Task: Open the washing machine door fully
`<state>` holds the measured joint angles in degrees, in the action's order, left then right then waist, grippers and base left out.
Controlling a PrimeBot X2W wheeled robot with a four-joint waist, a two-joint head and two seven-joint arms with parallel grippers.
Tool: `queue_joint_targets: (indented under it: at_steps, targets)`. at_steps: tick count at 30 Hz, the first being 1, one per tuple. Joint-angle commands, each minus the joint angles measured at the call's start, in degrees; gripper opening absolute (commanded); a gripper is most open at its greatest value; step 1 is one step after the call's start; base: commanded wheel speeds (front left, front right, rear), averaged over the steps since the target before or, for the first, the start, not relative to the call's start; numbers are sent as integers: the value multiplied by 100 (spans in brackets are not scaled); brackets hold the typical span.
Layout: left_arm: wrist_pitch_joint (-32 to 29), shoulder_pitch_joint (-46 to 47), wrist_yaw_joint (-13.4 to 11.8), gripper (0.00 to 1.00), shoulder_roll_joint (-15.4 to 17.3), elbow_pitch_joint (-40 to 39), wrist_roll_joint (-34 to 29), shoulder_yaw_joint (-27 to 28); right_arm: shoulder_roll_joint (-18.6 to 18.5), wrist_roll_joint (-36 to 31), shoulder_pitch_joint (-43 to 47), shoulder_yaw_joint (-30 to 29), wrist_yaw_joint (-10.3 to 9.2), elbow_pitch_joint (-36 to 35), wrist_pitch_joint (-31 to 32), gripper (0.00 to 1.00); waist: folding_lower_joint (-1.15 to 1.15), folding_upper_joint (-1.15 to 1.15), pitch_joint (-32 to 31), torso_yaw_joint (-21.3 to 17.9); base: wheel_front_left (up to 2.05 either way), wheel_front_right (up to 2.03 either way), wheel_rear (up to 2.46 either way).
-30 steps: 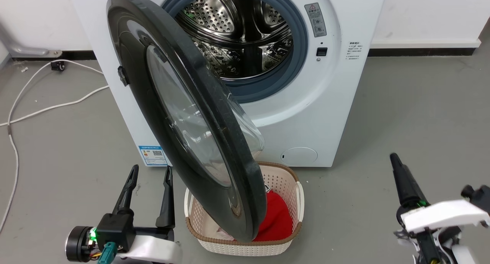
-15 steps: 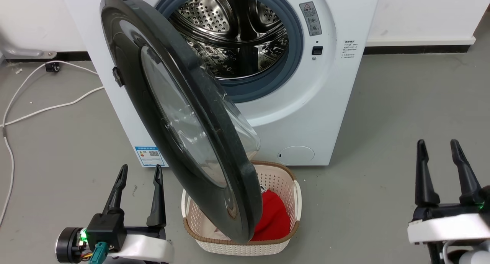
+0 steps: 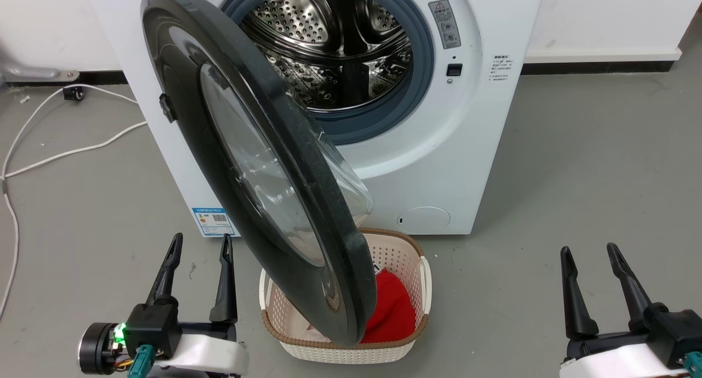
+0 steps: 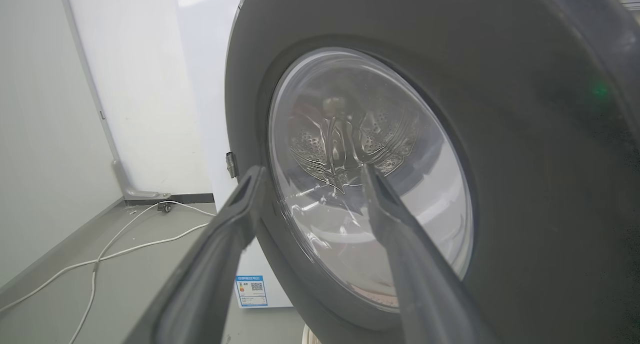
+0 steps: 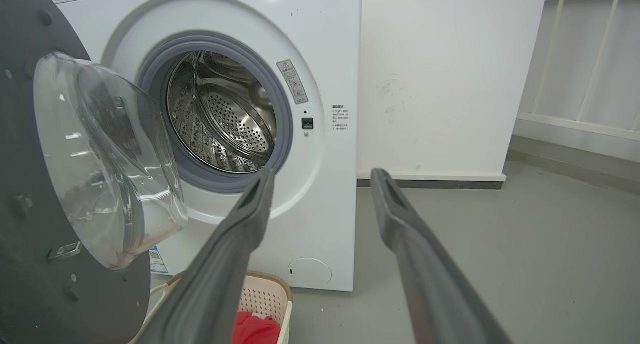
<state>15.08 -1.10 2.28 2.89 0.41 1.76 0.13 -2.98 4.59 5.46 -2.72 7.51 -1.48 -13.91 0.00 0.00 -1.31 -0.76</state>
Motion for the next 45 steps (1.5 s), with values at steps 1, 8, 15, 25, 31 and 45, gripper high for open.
queue_joint_targets:
  at_steps: [1, 8, 15, 25, 31, 45]
  targets:
    - [14, 49, 0, 100, -2, 6, -23, 1, 18, 11, -28, 13, -4, 34, -24, 100, 0, 0, 0, -5, 0, 0, 0]
    - [14, 58, 18, 0, -1, -68, 39, -22, 19, 111, -98, 28, -4, 86, -68, 100, 0, 0, 7, -25, 0, 0, 0]
    - [14, 166, -42, 0, -1, -387, 124, 27, 19, 202, -152, 24, -4, 134, -92, 100, 0, 0, 23, -32, 0, 0, 0]
    - [13, 754, -137, 0, -3, -2506, 128, -285, 18, 268, -202, 54, -4, 203, -112, 100, 0, 0, 42, -34, 0, 0, 0]
    - [9, 1004, 257, 0, -1, -3063, 148, -1387, 18, 306, -220, 80, -4, 266, -116, 100, 0, 0, 43, -53, 0, 0, 0]
    - [13, -90, 506, 0, 305, -804, 612, -3193, 17, 448, -113, 143, -4, 419, -94, 100, 0, 0, 9, -113, 0, 0, 0]
